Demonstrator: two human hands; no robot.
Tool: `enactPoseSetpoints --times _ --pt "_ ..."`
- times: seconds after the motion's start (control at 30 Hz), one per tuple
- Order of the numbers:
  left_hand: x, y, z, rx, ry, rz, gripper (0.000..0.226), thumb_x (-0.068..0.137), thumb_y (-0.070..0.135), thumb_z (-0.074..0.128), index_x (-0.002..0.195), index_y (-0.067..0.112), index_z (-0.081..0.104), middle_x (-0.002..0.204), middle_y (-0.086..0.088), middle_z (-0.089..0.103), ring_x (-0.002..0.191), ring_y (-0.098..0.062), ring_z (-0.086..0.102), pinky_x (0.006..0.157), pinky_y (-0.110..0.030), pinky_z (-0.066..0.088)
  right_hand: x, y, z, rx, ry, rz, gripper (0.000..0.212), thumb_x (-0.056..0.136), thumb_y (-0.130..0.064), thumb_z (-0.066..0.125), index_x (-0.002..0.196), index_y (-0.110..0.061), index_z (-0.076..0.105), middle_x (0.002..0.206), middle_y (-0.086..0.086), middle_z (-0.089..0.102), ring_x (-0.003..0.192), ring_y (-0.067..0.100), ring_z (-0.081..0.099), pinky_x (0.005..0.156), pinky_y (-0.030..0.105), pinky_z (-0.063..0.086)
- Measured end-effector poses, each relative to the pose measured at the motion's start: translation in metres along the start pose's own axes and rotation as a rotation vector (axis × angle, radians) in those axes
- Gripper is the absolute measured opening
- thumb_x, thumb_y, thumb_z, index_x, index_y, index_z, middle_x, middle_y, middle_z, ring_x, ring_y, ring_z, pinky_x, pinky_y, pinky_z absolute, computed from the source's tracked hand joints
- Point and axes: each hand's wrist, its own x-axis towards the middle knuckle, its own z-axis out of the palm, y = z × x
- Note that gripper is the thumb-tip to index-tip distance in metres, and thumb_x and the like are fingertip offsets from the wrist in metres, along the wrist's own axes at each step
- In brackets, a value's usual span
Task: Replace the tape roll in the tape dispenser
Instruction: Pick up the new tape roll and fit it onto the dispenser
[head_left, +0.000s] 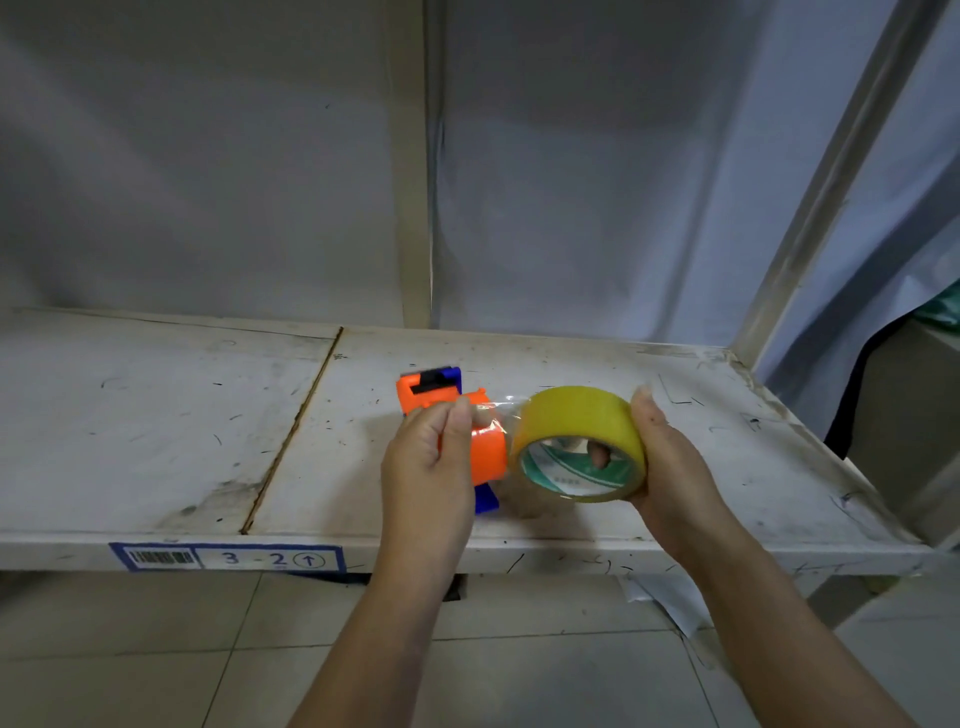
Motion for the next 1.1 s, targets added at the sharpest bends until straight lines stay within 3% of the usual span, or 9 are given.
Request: enactPoseSetpoints --times 0.1,0.17,0.3,0.37,0.47,0.8,0.9,1.0,1.1 --pt "-0.002 -0.002 0.001 0.000 0.001 -0.052 0.027 0.096 0.032 0.040 0.081 0.037 0.062 0.098 0.015 0.059 0.090 -0.011 0.056 0.072 -0.036 0.053 -0.004 -0.005 0.001 0.138 -0.109 0.093 0.060 0.069 -0.072 0.031 0.058 -0.023 0.065 0.058 -0.005 0.065 0.062 0.013 0.065 0.073 0.042 0.054" --pt "0.000 -0.003 0.002 0.030 -0.007 -0.050 0.023 0.097 0.033 0.038 0.102 0.049 0.055 0.113 0.013 0.055 0.100 -0.012 0.055 0.081 -0.041 0.054 -0.006 -0.004 0.000 0.166 -0.198 0.098 0.057 0.066 -0.077 0.044 0.067 -0.022 0.061 0.062 -0.007 0.062 0.063 0.011 0.065 0.070 0.043 0.056" --pt "0.007 -0.006 -0.002 -0.135 0.045 -0.164 0.046 0.098 0.028 0.038 0.131 0.056 0.023 0.120 0.009 0.049 0.106 -0.015 0.053 0.080 -0.040 0.052 0.000 -0.003 -0.003 0.242 -0.045 0.084 0.051 0.073 -0.064 0.044 0.101 -0.022 0.054 0.063 -0.001 0.053 0.058 0.019 0.060 0.055 0.034 0.054" --pt "0.010 -0.007 -0.005 -0.276 0.083 -0.254 0.045 0.098 0.021 0.040 0.134 0.045 0.029 0.109 0.010 0.050 0.097 -0.011 0.053 0.074 -0.034 0.048 0.002 -0.005 -0.005 0.279 0.022 0.100 0.065 0.072 -0.065 0.038 0.114 -0.017 0.046 0.069 0.004 0.054 0.051 0.023 0.059 0.045 0.028 0.049" --pt "0.016 -0.014 -0.008 -0.418 0.055 -0.338 0.042 0.097 0.015 0.041 0.137 0.026 0.038 0.128 -0.001 0.047 0.106 -0.020 0.054 0.086 -0.039 0.047 0.002 -0.005 -0.003 0.261 0.046 0.160 0.072 0.073 -0.068 0.036 0.124 -0.019 0.051 0.071 0.005 0.061 0.045 0.015 0.052 0.039 0.022 0.042" --pt "0.012 -0.022 0.003 -0.538 -0.171 -0.175 0.029 0.094 0.015 0.045 0.121 0.015 0.055 0.111 -0.002 0.065 0.100 -0.017 0.063 0.082 -0.032 0.052 0.000 0.005 0.027 -0.014 0.071 0.230 0.052 0.091 -0.061 0.033 0.104 -0.018 0.059 0.059 0.000 0.060 0.042 0.011 0.049 0.039 0.020 0.037" --pt "0.007 -0.022 0.007 -0.482 -0.193 -0.133 0.031 0.092 0.018 0.045 0.122 0.015 0.054 0.115 -0.005 0.064 0.105 -0.020 0.061 0.084 -0.032 0.051 0.000 0.008 0.036 -0.098 0.113 0.208 0.045 0.094 -0.058 0.029 0.116 -0.022 0.047 0.075 0.002 0.058 0.053 0.013 0.052 0.038 0.018 0.037" --pt "0.004 -0.021 0.009 -0.432 -0.177 -0.104 0.030 0.094 0.022 0.045 0.123 0.020 0.053 0.116 -0.002 0.064 0.109 -0.020 0.061 0.082 -0.029 0.050 -0.002 0.008 0.043 -0.070 0.112 0.164 0.051 0.092 -0.062 0.024 0.125 -0.027 0.043 0.109 0.005 0.064 0.090 0.020 0.065 0.059 0.028 0.052" --pt "0.004 -0.020 0.009 -0.384 -0.143 -0.084 0.028 0.095 0.024 0.045 0.121 0.027 0.053 0.115 0.002 0.063 0.110 -0.019 0.059 0.083 -0.030 0.048 -0.009 0.002 0.051 0.026 0.067 0.098 0.045 0.085 -0.070 0.030 0.116 -0.039 0.043 0.121 0.000 0.056 0.106 0.020 0.061 0.071 0.034 0.057"
